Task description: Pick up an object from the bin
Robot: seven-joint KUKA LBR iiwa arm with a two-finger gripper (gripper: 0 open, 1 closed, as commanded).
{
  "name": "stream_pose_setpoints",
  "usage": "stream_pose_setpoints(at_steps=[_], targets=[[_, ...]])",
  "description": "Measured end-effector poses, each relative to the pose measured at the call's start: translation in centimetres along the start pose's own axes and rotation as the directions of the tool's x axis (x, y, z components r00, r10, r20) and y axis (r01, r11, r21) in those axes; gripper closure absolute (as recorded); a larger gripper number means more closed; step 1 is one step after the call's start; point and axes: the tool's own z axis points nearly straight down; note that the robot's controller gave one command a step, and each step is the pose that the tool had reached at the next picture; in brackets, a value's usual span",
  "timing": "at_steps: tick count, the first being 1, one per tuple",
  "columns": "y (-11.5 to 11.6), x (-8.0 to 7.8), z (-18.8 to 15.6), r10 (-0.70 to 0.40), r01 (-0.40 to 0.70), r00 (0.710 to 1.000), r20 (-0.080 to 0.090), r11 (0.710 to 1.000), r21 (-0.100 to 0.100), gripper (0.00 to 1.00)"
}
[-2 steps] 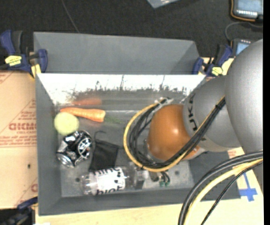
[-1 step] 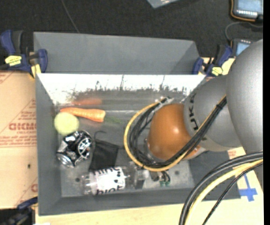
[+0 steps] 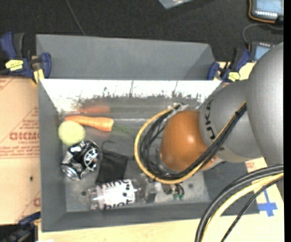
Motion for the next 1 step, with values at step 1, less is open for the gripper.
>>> stream_pose_setpoints(at_steps=[1], targets=[[0.0, -0.05, -0.73, 0.0, 0.0, 1.0, 0.002, 1.0, 0.0, 1.0]])
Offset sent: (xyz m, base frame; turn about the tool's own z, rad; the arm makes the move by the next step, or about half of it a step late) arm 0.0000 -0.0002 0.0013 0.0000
